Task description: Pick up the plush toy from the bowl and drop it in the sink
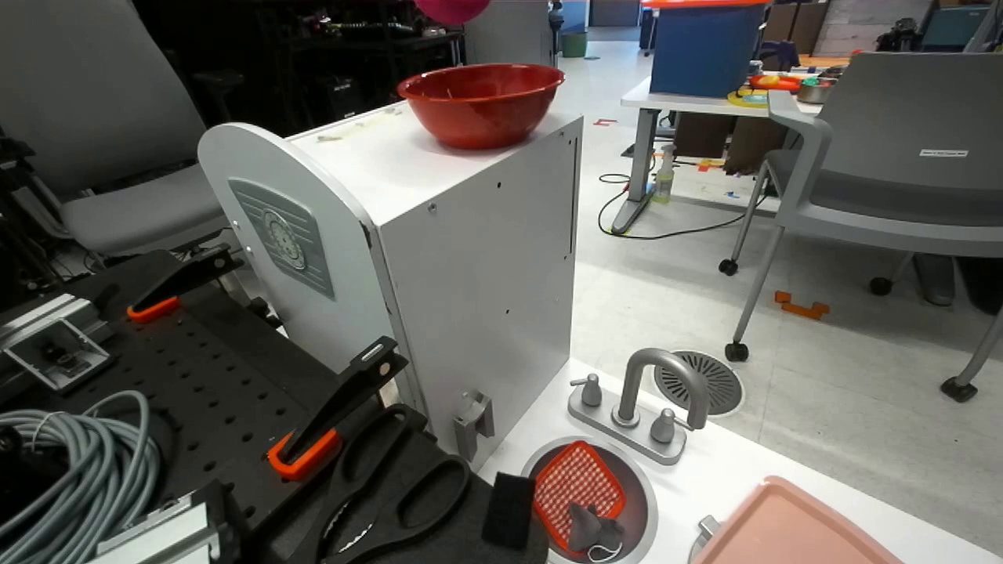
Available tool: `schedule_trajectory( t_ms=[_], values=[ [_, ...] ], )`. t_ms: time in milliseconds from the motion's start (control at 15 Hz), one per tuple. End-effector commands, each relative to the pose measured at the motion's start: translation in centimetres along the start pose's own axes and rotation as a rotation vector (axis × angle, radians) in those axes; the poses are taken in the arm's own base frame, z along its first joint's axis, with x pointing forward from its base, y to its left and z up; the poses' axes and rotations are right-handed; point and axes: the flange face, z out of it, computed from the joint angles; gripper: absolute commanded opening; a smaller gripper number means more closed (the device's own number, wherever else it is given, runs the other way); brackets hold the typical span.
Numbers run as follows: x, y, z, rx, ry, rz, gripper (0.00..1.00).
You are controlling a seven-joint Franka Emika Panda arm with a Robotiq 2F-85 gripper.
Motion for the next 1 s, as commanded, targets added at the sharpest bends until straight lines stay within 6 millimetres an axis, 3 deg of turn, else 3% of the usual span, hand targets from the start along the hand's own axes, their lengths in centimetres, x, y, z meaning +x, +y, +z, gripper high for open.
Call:
schedule_trajectory(
  t_ms=[0, 467, 933],
  values=[
    [-2.4, 3.9, -0.3, 0.019, 0.045, 0.105, 0.02],
    [-3.8, 12.6, 0.8, 0.035, 0.038, 0.283, 0.02],
    [-2.7, 18.5, 2.5, 0.052, 0.049, 0.373, 0.02]
  ],
)
